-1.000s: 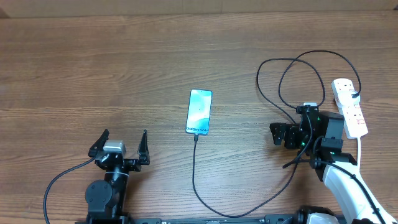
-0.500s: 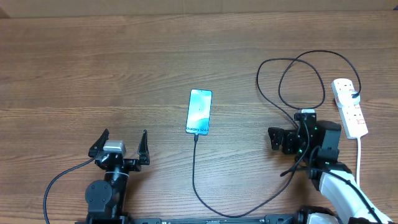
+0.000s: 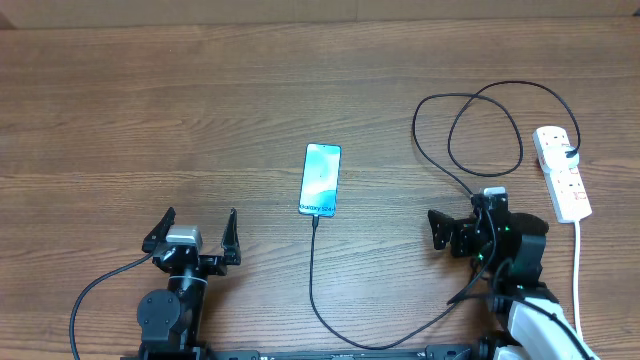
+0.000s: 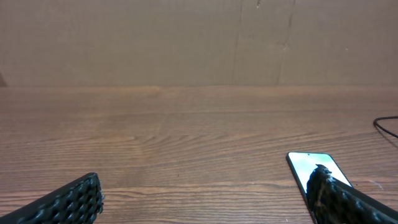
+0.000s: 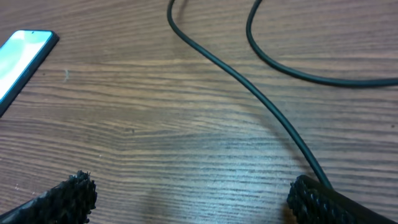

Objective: Plug charger to phone and switch on socket

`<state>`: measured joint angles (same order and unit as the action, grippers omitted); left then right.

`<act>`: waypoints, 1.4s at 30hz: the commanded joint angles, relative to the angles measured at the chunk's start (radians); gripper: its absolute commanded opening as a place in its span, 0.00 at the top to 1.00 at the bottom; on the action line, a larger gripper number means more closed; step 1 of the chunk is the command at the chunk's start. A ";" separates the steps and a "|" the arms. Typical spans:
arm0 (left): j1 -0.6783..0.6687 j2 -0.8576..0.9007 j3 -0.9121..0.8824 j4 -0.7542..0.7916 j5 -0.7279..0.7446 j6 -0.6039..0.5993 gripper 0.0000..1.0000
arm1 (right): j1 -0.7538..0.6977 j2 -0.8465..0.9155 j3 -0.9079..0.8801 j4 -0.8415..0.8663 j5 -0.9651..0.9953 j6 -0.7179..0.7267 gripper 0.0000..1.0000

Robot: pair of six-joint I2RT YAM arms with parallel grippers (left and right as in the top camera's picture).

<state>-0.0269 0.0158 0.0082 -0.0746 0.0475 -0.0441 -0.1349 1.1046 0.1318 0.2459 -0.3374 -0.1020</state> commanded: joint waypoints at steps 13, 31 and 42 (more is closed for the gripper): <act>-0.007 -0.012 -0.003 0.000 -0.003 0.023 0.00 | 0.007 -0.181 -0.124 0.098 -0.024 -0.003 0.00; -0.007 -0.012 -0.003 0.000 -0.003 0.022 0.00 | 0.007 -0.317 -0.124 -0.066 -0.012 -0.004 0.00; -0.007 -0.012 -0.003 0.000 -0.003 0.023 0.00 | 0.007 -0.461 -0.124 -0.242 -0.001 -0.004 0.00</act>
<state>-0.0269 0.0158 0.0082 -0.0746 0.0475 -0.0441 -0.1349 0.6846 0.0181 0.0200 -0.3504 -0.1047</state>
